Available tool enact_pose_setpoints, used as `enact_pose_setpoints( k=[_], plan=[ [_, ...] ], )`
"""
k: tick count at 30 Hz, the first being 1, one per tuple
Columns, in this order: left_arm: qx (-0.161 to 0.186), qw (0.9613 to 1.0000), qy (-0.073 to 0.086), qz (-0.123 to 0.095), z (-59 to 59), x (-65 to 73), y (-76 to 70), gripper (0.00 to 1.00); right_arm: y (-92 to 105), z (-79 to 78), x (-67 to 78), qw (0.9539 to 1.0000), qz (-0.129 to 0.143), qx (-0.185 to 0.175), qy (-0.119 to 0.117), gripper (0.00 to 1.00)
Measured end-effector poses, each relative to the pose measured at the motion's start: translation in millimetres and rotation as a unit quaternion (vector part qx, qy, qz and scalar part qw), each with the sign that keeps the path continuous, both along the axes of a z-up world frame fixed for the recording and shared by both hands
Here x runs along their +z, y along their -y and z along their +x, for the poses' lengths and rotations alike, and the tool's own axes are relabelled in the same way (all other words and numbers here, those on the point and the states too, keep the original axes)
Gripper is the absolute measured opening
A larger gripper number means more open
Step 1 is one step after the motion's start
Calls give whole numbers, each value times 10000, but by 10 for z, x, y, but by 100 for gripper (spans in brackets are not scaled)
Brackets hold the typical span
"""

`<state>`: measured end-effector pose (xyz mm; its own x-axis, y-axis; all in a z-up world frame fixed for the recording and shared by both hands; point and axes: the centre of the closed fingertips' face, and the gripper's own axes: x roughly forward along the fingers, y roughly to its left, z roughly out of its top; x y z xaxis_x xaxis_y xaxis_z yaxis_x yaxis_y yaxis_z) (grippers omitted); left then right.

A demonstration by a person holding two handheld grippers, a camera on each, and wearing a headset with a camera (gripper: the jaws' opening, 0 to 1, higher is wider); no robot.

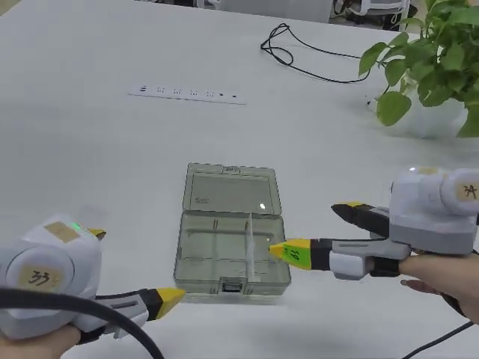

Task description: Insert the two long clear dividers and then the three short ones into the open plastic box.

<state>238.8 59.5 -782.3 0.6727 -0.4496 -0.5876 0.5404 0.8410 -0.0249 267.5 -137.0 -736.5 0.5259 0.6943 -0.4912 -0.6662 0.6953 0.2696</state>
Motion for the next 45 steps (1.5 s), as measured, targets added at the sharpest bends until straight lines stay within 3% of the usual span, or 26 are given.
enact_pose_setpoints(
  k=[11, 13, 14, 15, 21, 27, 32, 36, 40, 45],
  plan=[
    [275, 9996, -17, -50, 148, 21, -260, 88, 136, -141, -143, 9997, -166, 83, 180, 100],
    [362, 9993, -50, -96, 162, 9, -324, 87, 134, -162, -144, 9990, -204, 173, 359, 100],
    [405, 9991, -55, -116, 166, 7, -350, 87, 148, -180, -181, 9989, -295, 202, 293, 100],
    [446, 9989, -66, -136, 171, 2, -376, 87, 143, -186, -180, 9983, -318, 301, 393, 100],
    [632, 9978, -168, -115, 175, -43, -559, 87, 235, -191, -233, 9981, -243, 264, 494, 100],
    [781, 9965, -262, 117, 217, -117, -768, 87, 279, -228, -227, 9971, -210, 260, 689, 100],
    [888, 9944, -376, 432, 306, -219, -956, 86, 320, -280, -267, 9973, -258, 259, 638, 100],
    [961, 9917, -436, 730, 412, -278, -1120, 72, 358, -287, -281, 9975, -269, 205, 626, 100],
    [949, 9883, -694, 971, 481, -390, -1234, 66, 366, -287, -285, 9978, -247, 204, 580, 100],
    [881, 9854, -873, 1168, 540, -478, -1306, 57, 368, -269, -242, 9974, -233, 212, 655, 100]
  ],
)
